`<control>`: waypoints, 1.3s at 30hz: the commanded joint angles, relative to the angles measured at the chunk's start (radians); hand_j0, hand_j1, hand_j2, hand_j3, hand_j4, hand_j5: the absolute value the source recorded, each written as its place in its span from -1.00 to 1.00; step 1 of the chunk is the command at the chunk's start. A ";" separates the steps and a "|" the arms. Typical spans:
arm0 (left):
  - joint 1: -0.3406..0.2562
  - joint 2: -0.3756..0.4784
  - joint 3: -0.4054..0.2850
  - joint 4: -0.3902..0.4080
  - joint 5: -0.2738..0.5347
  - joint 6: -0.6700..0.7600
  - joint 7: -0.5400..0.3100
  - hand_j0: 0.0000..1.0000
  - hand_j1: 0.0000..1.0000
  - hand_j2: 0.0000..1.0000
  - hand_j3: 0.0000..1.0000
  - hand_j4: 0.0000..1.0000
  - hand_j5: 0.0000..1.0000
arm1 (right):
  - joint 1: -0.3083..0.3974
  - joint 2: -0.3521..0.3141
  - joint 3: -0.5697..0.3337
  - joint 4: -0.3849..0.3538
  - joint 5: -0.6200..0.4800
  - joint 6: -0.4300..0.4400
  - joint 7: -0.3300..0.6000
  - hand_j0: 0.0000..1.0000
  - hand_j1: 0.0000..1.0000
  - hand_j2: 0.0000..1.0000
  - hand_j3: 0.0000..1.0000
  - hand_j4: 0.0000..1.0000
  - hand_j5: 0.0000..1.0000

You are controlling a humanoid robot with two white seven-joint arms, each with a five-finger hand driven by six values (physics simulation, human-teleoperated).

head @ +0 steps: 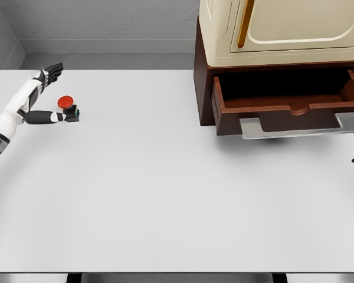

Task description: Put the switch into the drawer with left arm, and close the drawer with right arm

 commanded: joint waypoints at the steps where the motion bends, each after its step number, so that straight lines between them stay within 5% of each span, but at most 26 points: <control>1: 0.000 -0.008 -0.002 0.024 0.063 0.058 -0.025 1.00 1.00 1.00 1.00 1.00 1.00 | 0.000 -0.010 0.007 -0.001 -0.014 0.003 0.000 0.44 0.44 0.44 0.44 0.44 0.44; 8: -0.002 -0.031 0.001 0.038 0.068 0.087 -0.039 1.00 1.00 1.00 1.00 1.00 1.00 | 0.000 -0.017 0.038 -0.001 -0.014 0.003 0.000 0.44 0.44 0.44 0.44 0.44 0.44; 24: -0.063 -0.094 0.001 0.202 0.059 0.087 -0.039 1.00 1.00 1.00 1.00 1.00 1.00 | -0.031 -0.039 0.056 -0.003 -0.015 0.003 0.000 0.40 0.40 0.40 0.40 0.40 0.40; 31: -0.091 -0.117 -0.002 0.256 0.056 0.087 -0.039 1.00 1.00 1.00 1.00 1.00 1.00 | -0.051 -0.077 0.088 -0.004 -0.015 0.003 0.000 -0.03 -0.03 -0.03 -0.03 -0.03 -0.03; 34: -0.091 -0.123 -0.002 0.260 0.054 0.088 -0.039 1.00 1.00 1.00 1.00 1.00 1.00 | -0.051 -0.082 0.088 -0.004 -0.015 0.003 0.000 -0.01 -0.01 -0.01 -0.01 -0.01 -0.01; 36: -0.091 -0.123 -0.002 0.260 0.054 0.088 -0.039 0.95 0.95 0.95 0.95 0.95 0.95 | -0.052 -0.082 0.088 -0.004 -0.015 0.003 0.000 0.00 0.00 0.00 0.00 0.00 0.00; 39: -0.091 -0.122 -0.002 0.260 0.054 0.088 -0.039 0.61 0.61 0.61 0.61 0.61 0.61 | -0.072 -0.091 0.131 -0.004 -0.017 0.003 0.000 0.01 0.01 0.01 0.01 0.01 0.01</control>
